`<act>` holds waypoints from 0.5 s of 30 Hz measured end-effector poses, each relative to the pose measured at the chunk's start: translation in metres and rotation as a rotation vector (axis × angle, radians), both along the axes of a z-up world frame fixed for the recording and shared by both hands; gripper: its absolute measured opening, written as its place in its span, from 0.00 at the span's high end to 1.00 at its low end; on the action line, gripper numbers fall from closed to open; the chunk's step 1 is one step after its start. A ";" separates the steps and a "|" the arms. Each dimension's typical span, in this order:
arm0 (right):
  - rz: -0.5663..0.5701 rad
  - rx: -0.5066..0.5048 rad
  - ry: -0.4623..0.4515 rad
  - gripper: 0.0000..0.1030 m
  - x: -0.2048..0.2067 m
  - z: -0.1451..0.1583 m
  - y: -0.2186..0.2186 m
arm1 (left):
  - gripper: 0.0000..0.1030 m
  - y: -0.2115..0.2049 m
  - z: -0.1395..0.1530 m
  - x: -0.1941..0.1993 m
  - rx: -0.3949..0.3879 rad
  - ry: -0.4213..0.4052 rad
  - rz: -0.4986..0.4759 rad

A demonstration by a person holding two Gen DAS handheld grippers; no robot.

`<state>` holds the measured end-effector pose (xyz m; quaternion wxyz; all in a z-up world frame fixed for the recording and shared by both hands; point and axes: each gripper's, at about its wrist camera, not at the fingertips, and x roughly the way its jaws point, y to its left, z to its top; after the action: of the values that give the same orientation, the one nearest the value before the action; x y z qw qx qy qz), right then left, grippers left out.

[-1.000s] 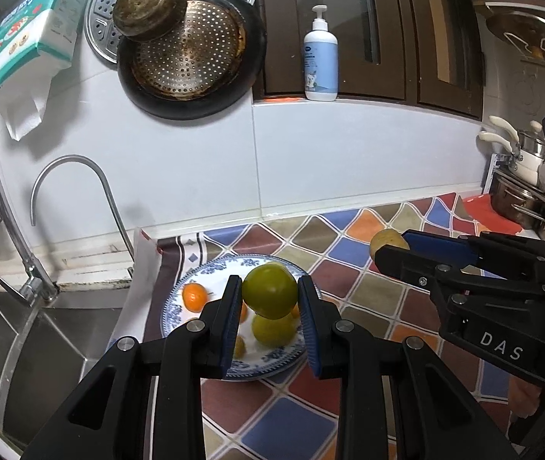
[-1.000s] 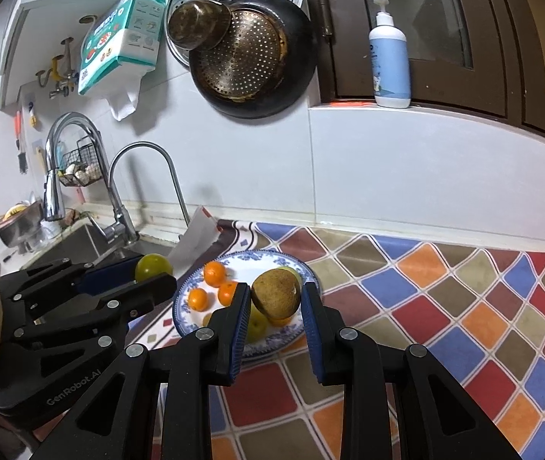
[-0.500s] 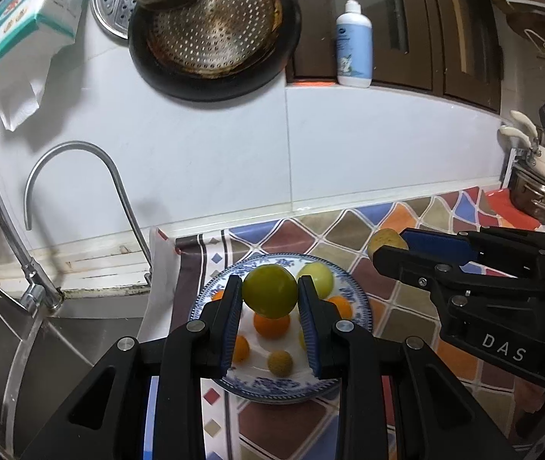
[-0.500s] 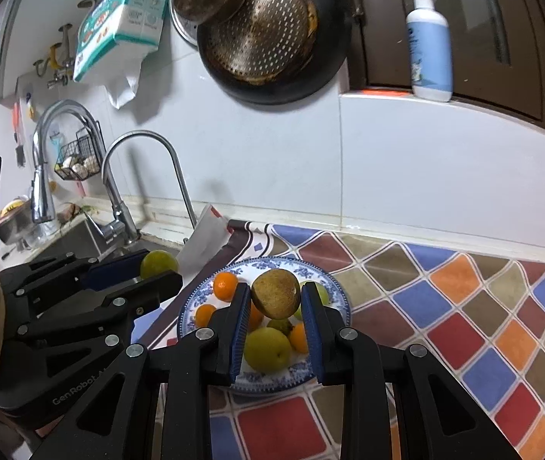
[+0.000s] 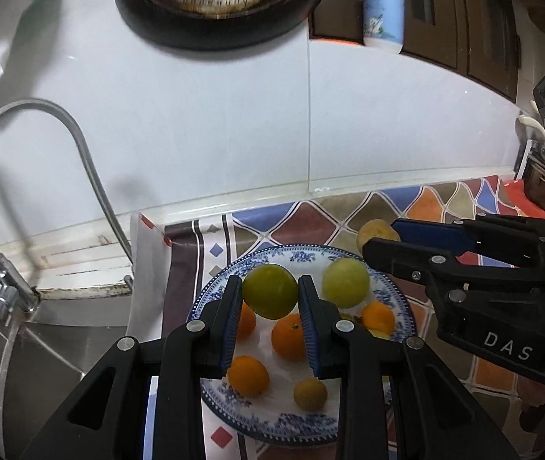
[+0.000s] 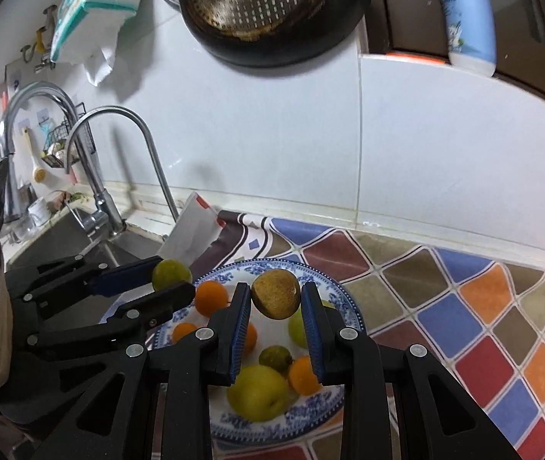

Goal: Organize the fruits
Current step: 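Lower and open the left gripper on the plate while the right gripper releases the brownish fruit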

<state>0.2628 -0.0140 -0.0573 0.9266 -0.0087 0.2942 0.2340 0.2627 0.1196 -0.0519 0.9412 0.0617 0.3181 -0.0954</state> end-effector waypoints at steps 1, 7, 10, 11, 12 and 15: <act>0.002 -0.002 0.008 0.73 0.004 -0.003 0.002 | 0.71 0.000 -0.002 0.004 0.001 0.004 -0.002; 0.014 -0.013 0.051 0.73 0.024 -0.021 0.008 | 0.71 0.002 -0.016 0.022 0.021 0.027 -0.016; 0.014 -0.018 0.065 0.73 0.029 -0.028 0.009 | 0.71 0.003 -0.022 0.030 0.024 0.035 -0.023; 0.016 -0.020 0.070 0.73 0.031 -0.030 0.010 | 0.71 0.003 -0.024 0.033 0.023 0.042 -0.025; 0.015 -0.021 0.073 0.73 0.032 -0.032 0.010 | 0.71 0.003 -0.026 0.034 0.017 0.046 -0.029; 0.017 -0.016 0.085 0.73 0.036 -0.035 0.011 | 0.68 0.003 -0.029 0.036 0.003 0.052 -0.038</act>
<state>0.2985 -0.0032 -0.0927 0.9111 -0.0085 0.3351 0.2397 0.2991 0.1222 -0.0808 0.9306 0.0669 0.3412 -0.1144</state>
